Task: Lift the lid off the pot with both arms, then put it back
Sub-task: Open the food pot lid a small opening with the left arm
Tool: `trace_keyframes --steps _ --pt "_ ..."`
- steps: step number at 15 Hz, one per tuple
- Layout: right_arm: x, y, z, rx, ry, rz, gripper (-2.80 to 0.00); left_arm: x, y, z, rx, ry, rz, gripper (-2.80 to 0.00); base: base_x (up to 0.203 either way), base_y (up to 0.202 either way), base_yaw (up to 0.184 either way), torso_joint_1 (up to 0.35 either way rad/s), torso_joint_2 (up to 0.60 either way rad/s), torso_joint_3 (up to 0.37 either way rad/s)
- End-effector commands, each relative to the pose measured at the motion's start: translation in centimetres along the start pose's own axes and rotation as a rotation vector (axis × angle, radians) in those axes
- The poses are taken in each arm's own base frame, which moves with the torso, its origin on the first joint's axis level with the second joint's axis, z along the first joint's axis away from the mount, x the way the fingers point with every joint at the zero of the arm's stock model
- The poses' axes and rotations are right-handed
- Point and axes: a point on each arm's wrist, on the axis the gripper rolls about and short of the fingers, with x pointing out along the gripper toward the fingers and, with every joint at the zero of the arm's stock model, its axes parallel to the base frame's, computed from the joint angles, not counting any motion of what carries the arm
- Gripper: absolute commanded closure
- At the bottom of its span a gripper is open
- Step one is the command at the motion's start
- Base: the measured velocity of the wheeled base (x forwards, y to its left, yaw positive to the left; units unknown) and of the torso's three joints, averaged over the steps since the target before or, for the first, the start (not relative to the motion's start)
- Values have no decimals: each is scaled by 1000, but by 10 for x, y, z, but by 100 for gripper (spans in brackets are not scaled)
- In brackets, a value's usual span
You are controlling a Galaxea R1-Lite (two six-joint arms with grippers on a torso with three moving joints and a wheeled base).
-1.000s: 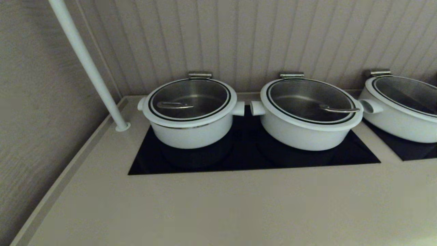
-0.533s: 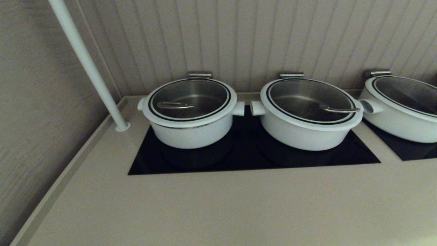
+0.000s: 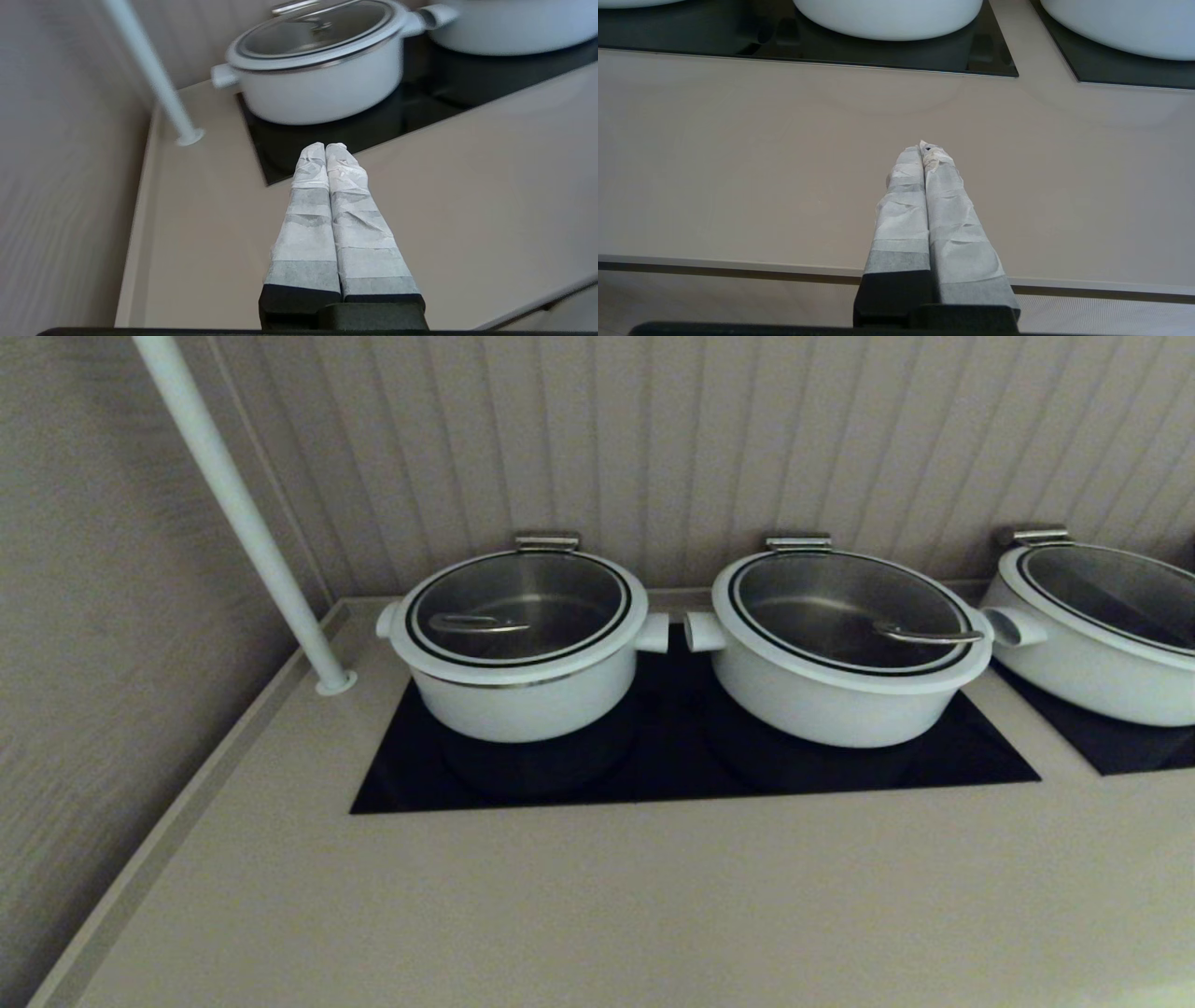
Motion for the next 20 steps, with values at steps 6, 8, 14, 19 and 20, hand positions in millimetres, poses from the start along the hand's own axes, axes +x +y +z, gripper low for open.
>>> trace_keyframes --steps 6,8,14,19,20 --pt "0 0 0 1 2 1 0 33 14 41 -32 73 -160 0 0 0 0 0 0 0" --pt "0 0 0 1 1 1 0 42 17 47 -43 90 -212 0 0 0 0 0 0 0" --pt "0 0 0 1 2 1 0 86 30 62 -66 177 -339 0 0 0 0 0 0 0" --pt "0 0 0 -1 2 1 0 124 31 76 -88 212 -476 0 0 0 0 0 0 0" --pt "0 0 0 -1 2 1 0 129 30 78 -92 214 -505 0 0 0 0 0 0 0"
